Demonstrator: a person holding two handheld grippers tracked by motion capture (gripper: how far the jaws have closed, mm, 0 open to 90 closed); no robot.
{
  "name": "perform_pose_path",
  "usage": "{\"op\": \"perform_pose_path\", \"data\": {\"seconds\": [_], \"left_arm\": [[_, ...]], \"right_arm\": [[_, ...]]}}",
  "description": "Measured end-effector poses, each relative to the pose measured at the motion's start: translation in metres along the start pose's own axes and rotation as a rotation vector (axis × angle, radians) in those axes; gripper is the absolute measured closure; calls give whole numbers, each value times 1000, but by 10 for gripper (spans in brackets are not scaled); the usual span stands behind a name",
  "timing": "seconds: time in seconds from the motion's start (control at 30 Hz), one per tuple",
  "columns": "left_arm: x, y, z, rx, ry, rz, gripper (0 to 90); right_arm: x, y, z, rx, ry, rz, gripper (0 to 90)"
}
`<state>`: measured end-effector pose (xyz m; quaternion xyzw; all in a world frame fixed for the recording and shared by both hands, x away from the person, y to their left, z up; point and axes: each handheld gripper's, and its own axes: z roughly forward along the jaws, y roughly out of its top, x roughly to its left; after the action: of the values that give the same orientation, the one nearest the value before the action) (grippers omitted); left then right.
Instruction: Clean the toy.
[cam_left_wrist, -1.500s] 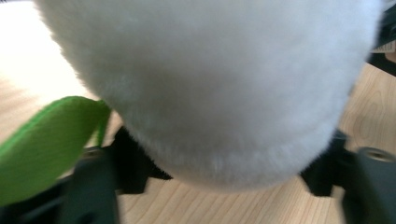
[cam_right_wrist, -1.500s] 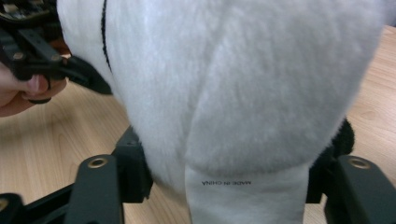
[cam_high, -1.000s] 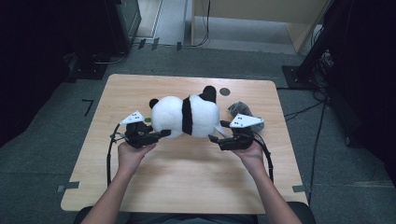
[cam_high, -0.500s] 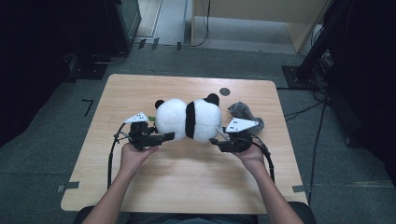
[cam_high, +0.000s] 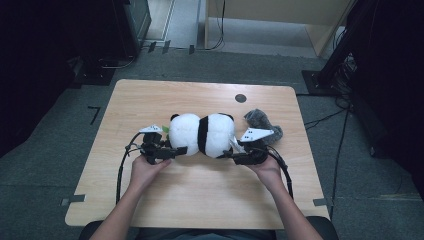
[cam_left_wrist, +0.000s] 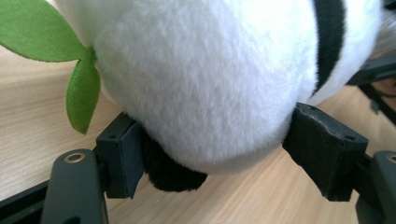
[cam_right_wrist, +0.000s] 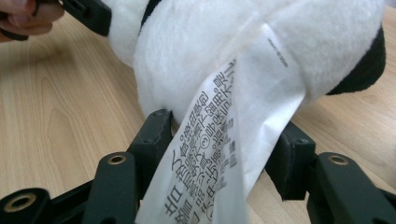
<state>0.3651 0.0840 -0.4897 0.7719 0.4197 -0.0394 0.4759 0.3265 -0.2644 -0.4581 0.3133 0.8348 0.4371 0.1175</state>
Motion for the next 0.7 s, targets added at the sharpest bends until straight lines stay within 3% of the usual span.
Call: {"op": "perform_pose_path", "data": {"seconds": [0.13,0.3,0.43,0.7], "left_arm": [[1,-1,0,-19,51,23,233],[1,-3,-1,-12,95,81,229],[1,-5,-8,-49,136,143,236],[3,-3,-25,-122,122,126,248]], "right_arm": [[-3,-2,4,-10,-6,3,472],[-5,-3,4,-28,-32,-21,470],[-8,-4,-2,-67,-54,-18,473],[-22,-7,-17,-134,-137,25,474]]}}
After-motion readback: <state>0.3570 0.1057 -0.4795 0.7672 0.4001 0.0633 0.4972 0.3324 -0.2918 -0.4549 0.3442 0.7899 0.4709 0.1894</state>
